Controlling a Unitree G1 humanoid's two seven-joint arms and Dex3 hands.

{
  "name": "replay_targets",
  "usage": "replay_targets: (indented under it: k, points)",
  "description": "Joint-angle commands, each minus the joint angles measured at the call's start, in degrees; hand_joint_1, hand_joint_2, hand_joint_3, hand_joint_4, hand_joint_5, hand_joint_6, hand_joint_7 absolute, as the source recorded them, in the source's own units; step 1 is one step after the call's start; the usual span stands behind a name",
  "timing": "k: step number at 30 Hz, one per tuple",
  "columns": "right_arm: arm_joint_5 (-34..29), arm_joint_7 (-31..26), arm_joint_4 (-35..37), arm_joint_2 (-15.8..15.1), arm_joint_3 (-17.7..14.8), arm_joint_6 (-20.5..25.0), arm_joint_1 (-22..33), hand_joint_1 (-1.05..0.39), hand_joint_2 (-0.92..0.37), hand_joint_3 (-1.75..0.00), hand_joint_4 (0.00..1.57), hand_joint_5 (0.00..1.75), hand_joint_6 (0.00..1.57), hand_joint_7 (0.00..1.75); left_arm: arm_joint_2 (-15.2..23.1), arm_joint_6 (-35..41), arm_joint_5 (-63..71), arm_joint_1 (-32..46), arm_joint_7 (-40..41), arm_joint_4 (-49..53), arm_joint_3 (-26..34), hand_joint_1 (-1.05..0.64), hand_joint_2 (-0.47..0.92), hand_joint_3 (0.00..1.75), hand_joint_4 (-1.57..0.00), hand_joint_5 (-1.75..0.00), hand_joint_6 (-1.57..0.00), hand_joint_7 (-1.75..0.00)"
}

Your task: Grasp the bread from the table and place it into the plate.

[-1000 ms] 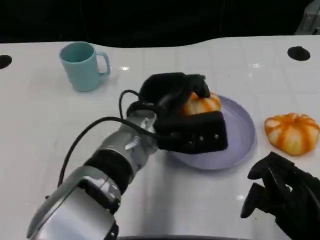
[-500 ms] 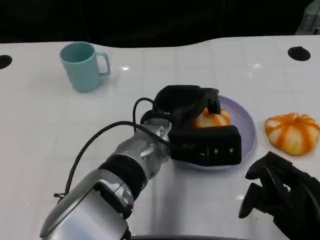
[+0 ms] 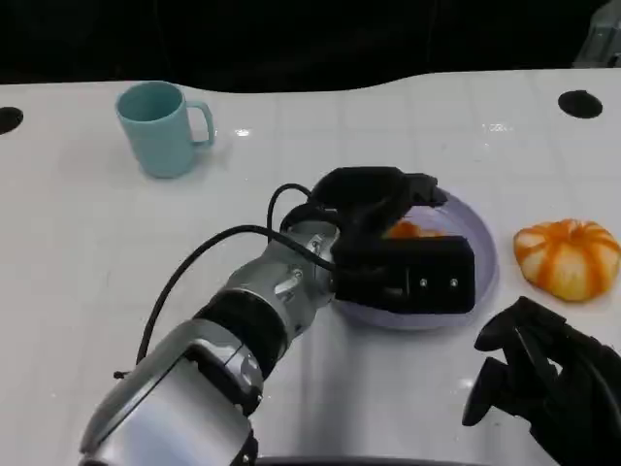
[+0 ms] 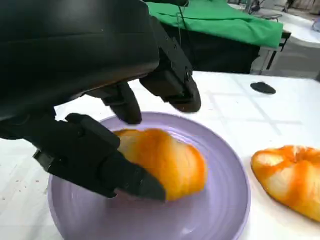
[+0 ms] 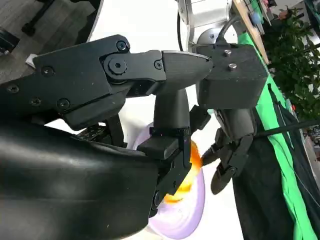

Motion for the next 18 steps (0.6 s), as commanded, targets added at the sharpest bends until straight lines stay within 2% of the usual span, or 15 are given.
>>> replay_targets:
  k: [1,9,15,18]
  points:
    - [0.15,-0.17,-0.31,-0.39,-0.42,-0.45,-0.3,-0.46,-0.92,-0.38,0.64,1.75,0.48,1.64,0.84,0.85,0.53,-3.17,-3.32,-0.52,-0.27,-0.73,0.92,0.33,-0.03,-0.35,-0.22,0.0]
    - [0.37,0.27,-0.04,-0.52,-0.68,-0.72,-0.37,-0.46,-0.92,-0.38,0.64,1.75,0.46,1.64,2.01,1.34,-1.24,-4.15,-10.5,-1.76,1.54,-0.83,0.92,0.42,0.0,-0.29,-0.21,-0.01]
    - [0.34,0.39,0.0,-0.52,-0.72,-0.77,-0.37,-0.46,-0.92,-0.38,0.63,1.75,0.46,1.65,2.25,1.54,-1.61,-4.02,-11.27,-2.34,1.49,-0.84,0.92,0.43,0.0,-0.29,-0.22,-0.01]
    - [0.46,0.27,0.15,-0.58,-0.93,-0.41,-0.56,-0.46,-0.92,-0.39,0.63,1.75,0.46,1.65,4.15,-0.56,-5.99,-2.54,-15.02,-4.62,5.24,-0.84,0.92,0.41,-0.02,-0.31,-0.23,-0.02]
